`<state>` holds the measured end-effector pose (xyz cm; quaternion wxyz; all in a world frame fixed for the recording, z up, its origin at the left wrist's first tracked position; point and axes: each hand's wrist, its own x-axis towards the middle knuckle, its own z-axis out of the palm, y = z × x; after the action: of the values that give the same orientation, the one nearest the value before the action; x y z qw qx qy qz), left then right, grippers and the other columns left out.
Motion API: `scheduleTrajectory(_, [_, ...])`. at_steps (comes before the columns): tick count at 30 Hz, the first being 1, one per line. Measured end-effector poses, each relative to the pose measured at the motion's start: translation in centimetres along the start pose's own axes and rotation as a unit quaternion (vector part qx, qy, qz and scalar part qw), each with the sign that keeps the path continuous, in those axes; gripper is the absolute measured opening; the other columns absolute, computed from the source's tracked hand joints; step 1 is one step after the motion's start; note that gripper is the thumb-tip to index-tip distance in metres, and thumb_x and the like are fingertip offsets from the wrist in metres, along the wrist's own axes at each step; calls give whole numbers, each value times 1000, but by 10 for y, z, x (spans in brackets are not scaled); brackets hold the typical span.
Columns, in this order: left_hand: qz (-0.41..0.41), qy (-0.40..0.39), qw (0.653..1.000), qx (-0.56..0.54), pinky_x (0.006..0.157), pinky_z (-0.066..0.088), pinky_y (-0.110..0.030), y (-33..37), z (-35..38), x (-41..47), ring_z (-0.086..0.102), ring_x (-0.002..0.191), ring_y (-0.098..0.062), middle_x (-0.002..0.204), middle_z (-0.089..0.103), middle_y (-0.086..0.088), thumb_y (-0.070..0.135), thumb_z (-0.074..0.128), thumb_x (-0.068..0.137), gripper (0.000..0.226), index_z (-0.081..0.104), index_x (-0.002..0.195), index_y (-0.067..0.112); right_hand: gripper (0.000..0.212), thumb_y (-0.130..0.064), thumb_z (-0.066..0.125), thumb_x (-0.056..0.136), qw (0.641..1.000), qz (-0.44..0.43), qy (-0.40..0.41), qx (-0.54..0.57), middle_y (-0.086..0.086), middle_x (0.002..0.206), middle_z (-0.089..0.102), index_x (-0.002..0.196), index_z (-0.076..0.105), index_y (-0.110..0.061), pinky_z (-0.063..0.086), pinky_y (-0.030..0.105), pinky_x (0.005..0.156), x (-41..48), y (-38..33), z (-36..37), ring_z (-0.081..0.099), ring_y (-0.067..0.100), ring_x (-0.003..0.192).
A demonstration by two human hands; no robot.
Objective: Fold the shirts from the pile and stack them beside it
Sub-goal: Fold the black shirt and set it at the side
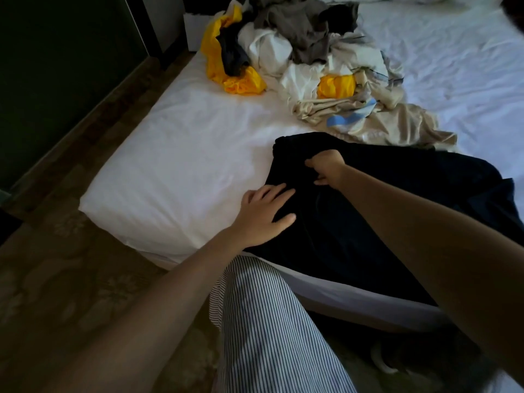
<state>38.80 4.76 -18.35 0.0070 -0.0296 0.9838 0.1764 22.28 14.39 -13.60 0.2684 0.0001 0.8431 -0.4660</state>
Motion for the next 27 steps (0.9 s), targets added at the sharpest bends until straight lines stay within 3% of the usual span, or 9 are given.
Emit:
scheduleTrajectory(3, [-33, 142, 976, -164, 94, 19, -24, 8, -14, 11, 46, 122, -10, 126, 60, 7, 46, 34, 88, 48, 65, 116, 22, 17, -19, 54, 91, 982, -136, 60, -113, 5, 80, 56, 92, 60, -3, 44, 28, 58, 1, -5, 2, 54, 21, 76])
scheduleTrajectory(6, [-8, 248, 960, -131, 91, 46, -37, 5, -21, 34, 62, 104, -27, 106, 70, -8, 9, 47, 81, 30, 71, 99, 5, 25, -13, 47, 88, 928, -240, 195, -207, 6, 109, 59, 110, 59, -10, 38, 34, 82, -17, 8, 8, 53, 25, 102])
scheduleTrajectory(8, [-10, 232, 969, -85, 96, 46, -41, 7, -20, 54, 58, 113, -31, 116, 66, -14, 5, 48, 80, 34, 70, 107, 5, 32, -14, 42, 83, 857, -381, 229, -261, 10, 108, 62, 108, 62, -8, 38, 38, 82, -30, 25, 13, 55, 32, 101])
scheduleTrajectory(10, [-21, 105, 994, -23, 113, 24, -40, 14, -13, 68, 31, 140, -24, 149, 40, -7, 17, 43, 94, 44, 49, 137, 13, 44, -20, 34, 84, 801, -462, 154, -348, 11, 117, 62, 117, 60, -8, 39, 39, 86, -30, 46, 15, 56, 32, 108])
scheduleTrajectory(13, [-66, -27, 994, 79, 117, -2, -44, 14, 2, 82, -4, 147, -14, 160, 0, 7, 35, 26, 101, 51, 18, 151, 29, 50, -28, 20, 102, 846, -327, 31, -420, -1, 157, 18, 150, 19, -17, 11, 34, 115, -23, 71, 12, 16, 16, 145])
scheduleTrajectory(17, [-89, -43, 990, 105, 116, -5, -47, 13, 0, 84, -9, 147, -14, 160, -6, 8, 39, 22, 101, 52, 13, 152, 31, 50, -33, 12, 104, 848, -297, 3, -440, -7, 159, -2, 151, 2, -22, -5, 28, 115, -19, 69, 12, -3, 10, 146])
scheduleTrajectory(21, [-84, 26, 994, 62, 117, 0, -44, 14, 6, 68, -5, 147, -17, 161, 2, 3, 38, 24, 102, 49, 17, 150, 34, 51, -37, 22, 103, 828, -372, 5, -420, -3, 158, 15, 150, 18, -20, 4, 28, 116, -33, 85, -14, 12, 14, 146])
scheduleTrajectory(24, [-87, 41, 995, 23, 117, 4, -40, 11, 5, 50, -2, 147, -18, 160, 6, 1, 36, 25, 103, 46, 22, 149, 36, 48, -32, 31, 98, 839, -409, 81, -351, 5, 146, 43, 140, 43, -13, 24, 35, 110, -53, 108, -47, 39, 22, 135])
scheduleTrajectory(27, [-87, 63, 994, -12, 116, 9, -38, 13, 7, 29, 9, 147, -22, 159, 14, -3, 32, 29, 103, 43, 32, 147, 32, 43, -19, 42, 91, 853, -370, 185, -317, 7, 135, 54, 132, 53, -11, 28, 35, 102, -65, 136, -90, 49, 27, 125])
